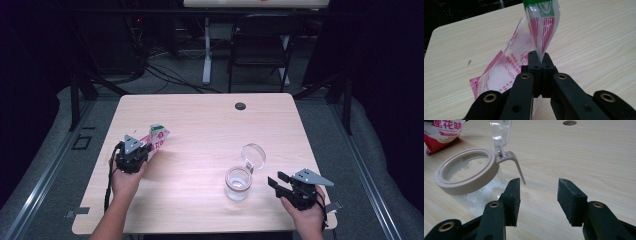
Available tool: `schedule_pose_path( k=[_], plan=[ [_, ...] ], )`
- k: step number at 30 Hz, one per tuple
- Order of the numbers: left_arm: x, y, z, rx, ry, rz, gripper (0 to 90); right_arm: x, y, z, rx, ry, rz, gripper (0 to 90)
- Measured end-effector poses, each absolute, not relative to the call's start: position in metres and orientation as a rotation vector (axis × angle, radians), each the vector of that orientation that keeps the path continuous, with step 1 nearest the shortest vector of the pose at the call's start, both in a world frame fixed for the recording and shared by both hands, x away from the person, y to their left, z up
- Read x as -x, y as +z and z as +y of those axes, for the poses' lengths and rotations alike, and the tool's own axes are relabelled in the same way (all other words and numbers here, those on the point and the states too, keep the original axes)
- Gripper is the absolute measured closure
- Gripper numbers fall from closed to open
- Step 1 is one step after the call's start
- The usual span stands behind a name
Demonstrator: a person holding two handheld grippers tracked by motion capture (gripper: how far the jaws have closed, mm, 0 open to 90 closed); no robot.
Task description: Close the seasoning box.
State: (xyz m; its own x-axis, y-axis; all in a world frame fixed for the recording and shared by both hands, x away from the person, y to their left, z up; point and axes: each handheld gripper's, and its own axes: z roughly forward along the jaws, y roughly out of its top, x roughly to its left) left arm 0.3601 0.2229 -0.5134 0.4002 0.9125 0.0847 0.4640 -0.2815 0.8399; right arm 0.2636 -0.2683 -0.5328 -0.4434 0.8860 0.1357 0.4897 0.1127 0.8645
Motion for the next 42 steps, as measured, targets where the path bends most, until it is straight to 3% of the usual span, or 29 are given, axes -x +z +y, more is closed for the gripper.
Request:
schedule_pose_path(
  k=[42],
  plan=[
    [-0.354, -0.453, 0.259, -1.844, 0.818, 1.206, 90.0, -0.268, -0.532, -0.269, -1.338, 1.295, 1.98, 53.0]
  ],
)
